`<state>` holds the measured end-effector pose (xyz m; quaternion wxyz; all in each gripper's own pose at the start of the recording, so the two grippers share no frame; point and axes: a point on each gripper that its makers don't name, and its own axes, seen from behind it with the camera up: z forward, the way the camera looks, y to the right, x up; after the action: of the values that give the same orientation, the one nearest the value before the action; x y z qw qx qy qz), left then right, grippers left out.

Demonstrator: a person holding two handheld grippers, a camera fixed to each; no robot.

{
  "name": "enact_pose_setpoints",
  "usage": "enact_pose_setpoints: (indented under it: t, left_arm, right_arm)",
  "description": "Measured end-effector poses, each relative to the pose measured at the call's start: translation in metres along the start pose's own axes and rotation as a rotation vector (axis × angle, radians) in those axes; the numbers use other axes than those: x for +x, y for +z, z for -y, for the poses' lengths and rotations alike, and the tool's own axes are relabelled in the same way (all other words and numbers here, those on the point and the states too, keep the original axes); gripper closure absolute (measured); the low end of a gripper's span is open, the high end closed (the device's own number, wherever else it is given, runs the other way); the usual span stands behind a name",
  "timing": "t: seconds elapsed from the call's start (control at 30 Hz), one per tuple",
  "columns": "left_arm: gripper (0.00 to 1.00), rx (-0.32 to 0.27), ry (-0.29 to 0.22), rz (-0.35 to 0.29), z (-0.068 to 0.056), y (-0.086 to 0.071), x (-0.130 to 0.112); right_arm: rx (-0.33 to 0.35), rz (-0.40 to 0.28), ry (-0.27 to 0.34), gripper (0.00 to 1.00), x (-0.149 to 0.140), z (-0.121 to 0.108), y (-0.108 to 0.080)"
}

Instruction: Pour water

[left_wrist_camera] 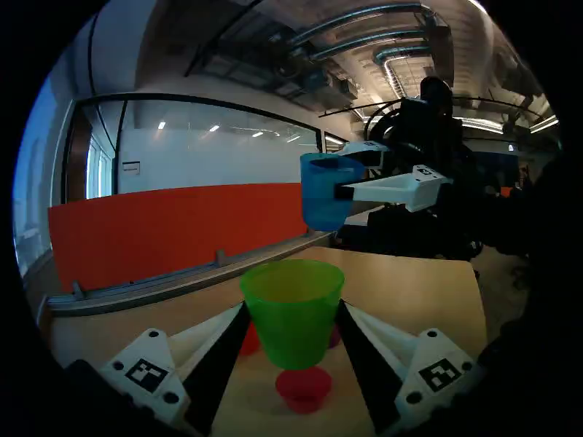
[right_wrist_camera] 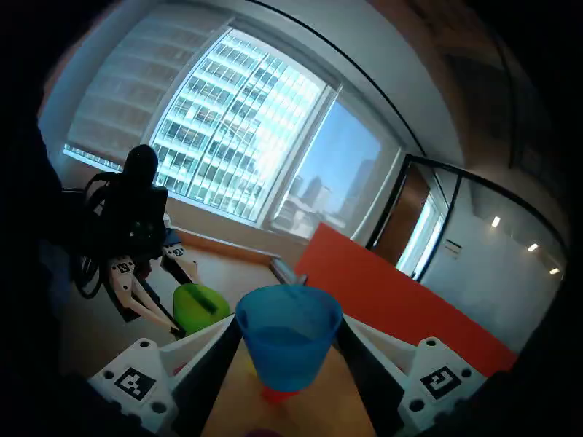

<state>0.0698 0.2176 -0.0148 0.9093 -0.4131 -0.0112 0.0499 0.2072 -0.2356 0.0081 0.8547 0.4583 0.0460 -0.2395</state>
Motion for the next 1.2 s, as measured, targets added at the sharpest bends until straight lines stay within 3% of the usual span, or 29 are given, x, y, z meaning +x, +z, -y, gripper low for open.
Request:
enact_pose_setpoints:
  t: [1.2]
  left_arm:
    - [0.17,-0.009,0.005,-0.003,0.006,0.013,0.005]
  right_arm:
    - [-0.016,0.013,-0.304,0.1,0.025,-0.024,0.046]
